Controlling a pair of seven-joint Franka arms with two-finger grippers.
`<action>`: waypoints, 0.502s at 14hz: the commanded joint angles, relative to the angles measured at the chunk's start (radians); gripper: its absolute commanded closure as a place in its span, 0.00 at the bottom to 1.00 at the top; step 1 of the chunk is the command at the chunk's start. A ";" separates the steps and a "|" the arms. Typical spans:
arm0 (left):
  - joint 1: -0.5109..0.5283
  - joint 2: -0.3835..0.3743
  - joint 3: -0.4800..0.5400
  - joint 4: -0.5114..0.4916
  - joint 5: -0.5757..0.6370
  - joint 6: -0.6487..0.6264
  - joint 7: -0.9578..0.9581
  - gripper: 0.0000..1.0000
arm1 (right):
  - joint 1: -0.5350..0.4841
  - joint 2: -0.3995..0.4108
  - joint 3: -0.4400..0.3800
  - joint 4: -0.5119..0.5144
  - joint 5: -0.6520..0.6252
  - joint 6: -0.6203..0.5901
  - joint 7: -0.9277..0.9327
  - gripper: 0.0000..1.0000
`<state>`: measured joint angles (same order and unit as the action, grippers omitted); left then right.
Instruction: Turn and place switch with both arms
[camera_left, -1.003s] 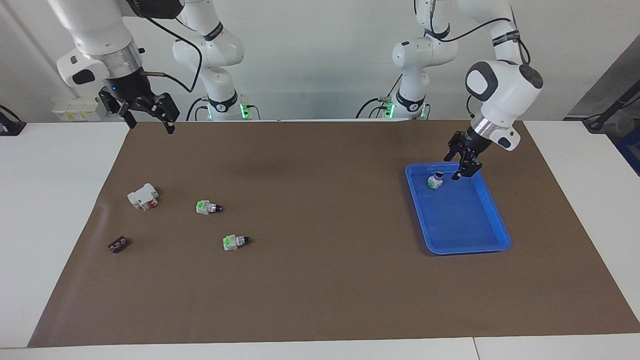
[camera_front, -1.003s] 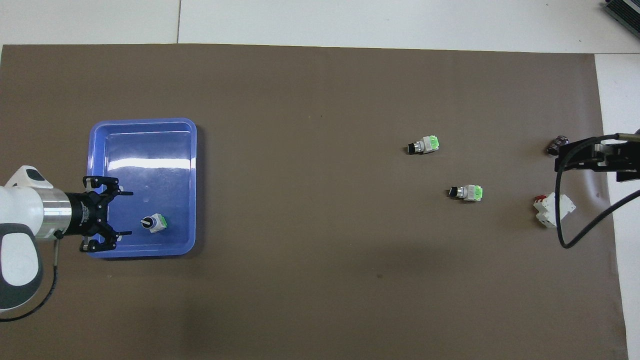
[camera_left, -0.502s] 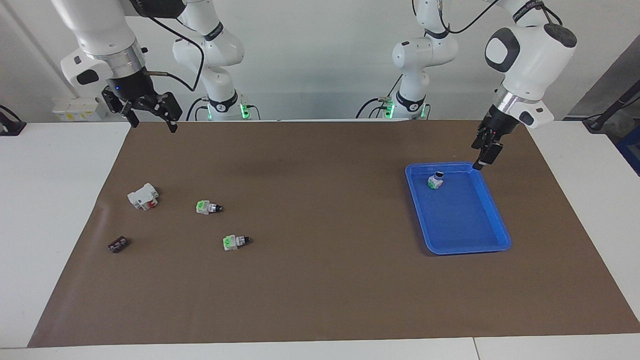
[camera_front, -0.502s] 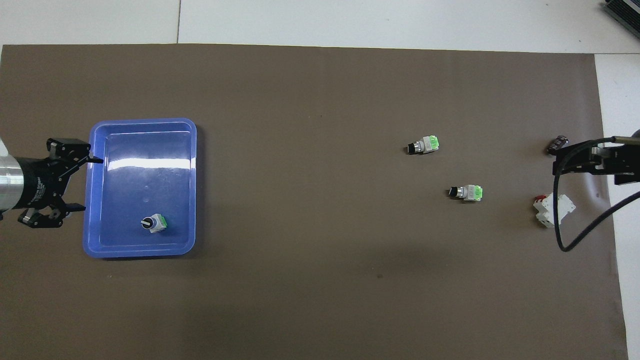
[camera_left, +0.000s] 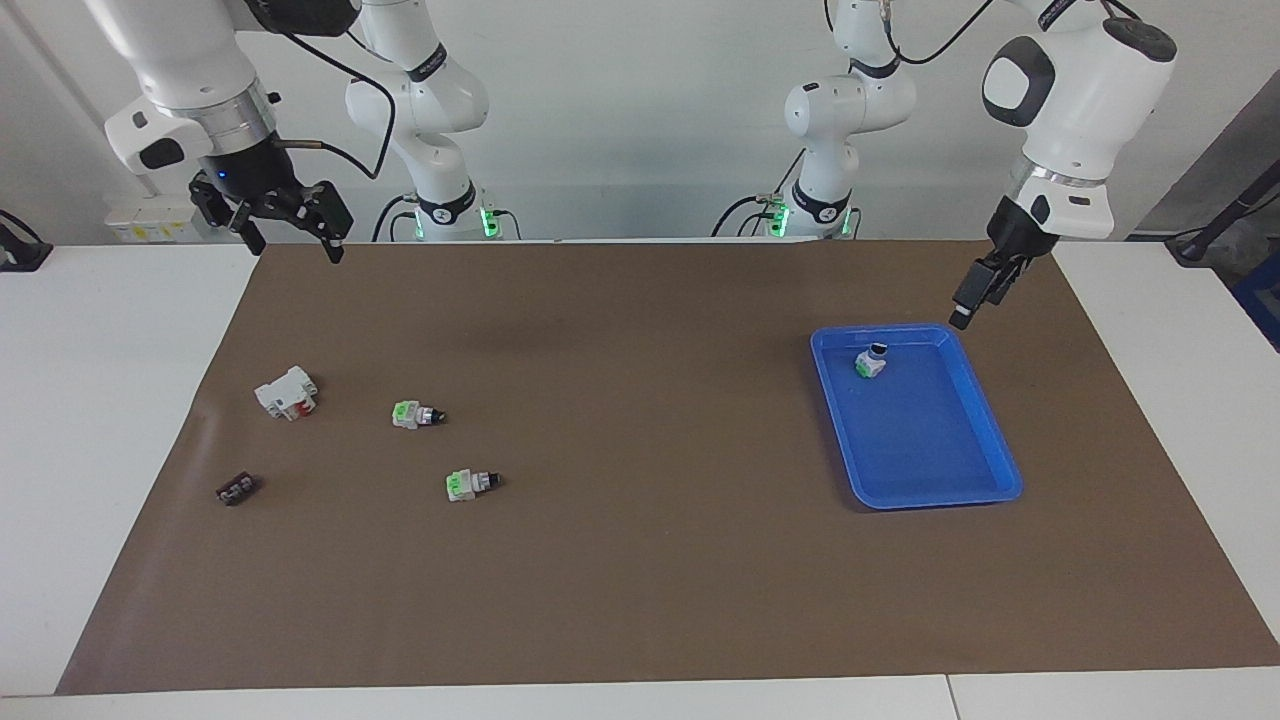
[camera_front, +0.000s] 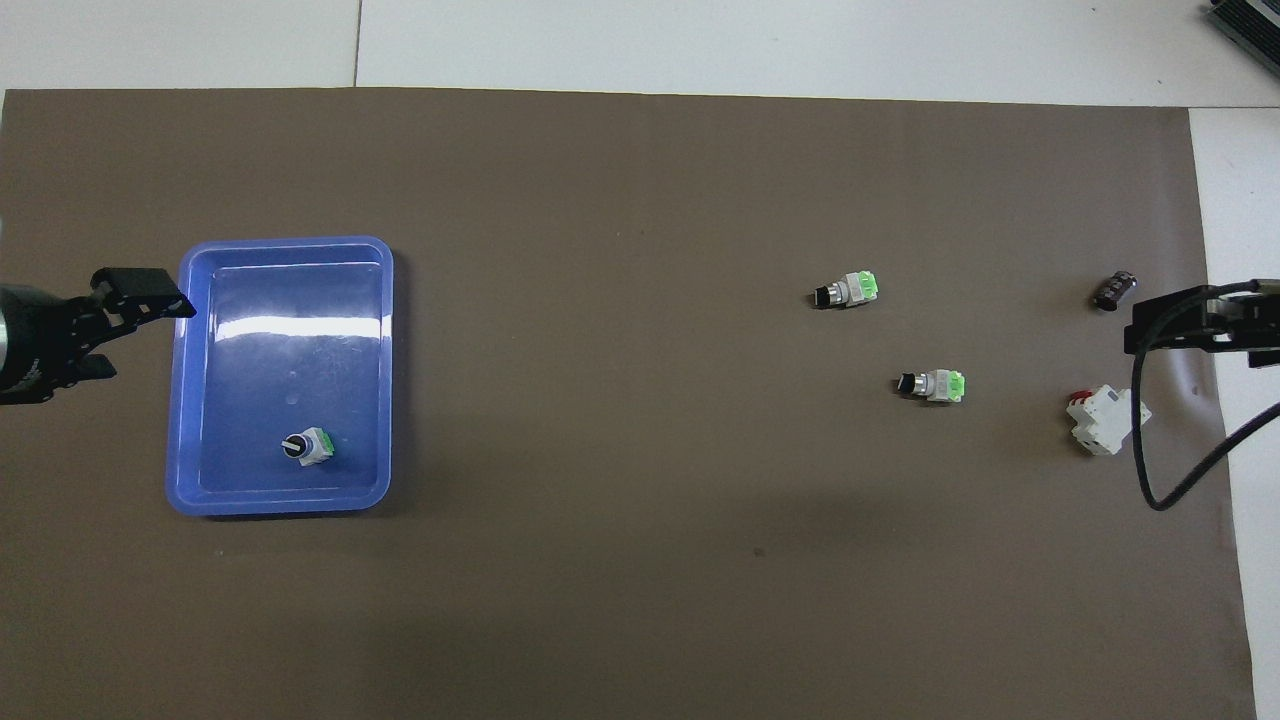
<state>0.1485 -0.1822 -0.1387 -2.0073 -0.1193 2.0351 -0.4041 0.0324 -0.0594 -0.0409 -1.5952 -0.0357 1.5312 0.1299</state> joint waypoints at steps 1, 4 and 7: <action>-0.007 0.038 0.001 0.088 0.075 -0.027 0.189 0.00 | -0.011 -0.030 0.004 -0.035 0.019 0.004 -0.016 0.00; -0.043 0.093 0.007 0.241 0.125 -0.091 0.300 0.00 | -0.012 -0.033 0.004 -0.048 0.019 0.007 -0.018 0.00; -0.066 0.168 0.014 0.416 0.127 -0.206 0.407 0.00 | -0.012 -0.033 0.004 -0.045 0.019 0.004 -0.024 0.00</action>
<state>0.1085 -0.0993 -0.1398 -1.7430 -0.0202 1.9224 -0.0729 0.0325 -0.0635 -0.0407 -1.6081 -0.0357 1.5312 0.1292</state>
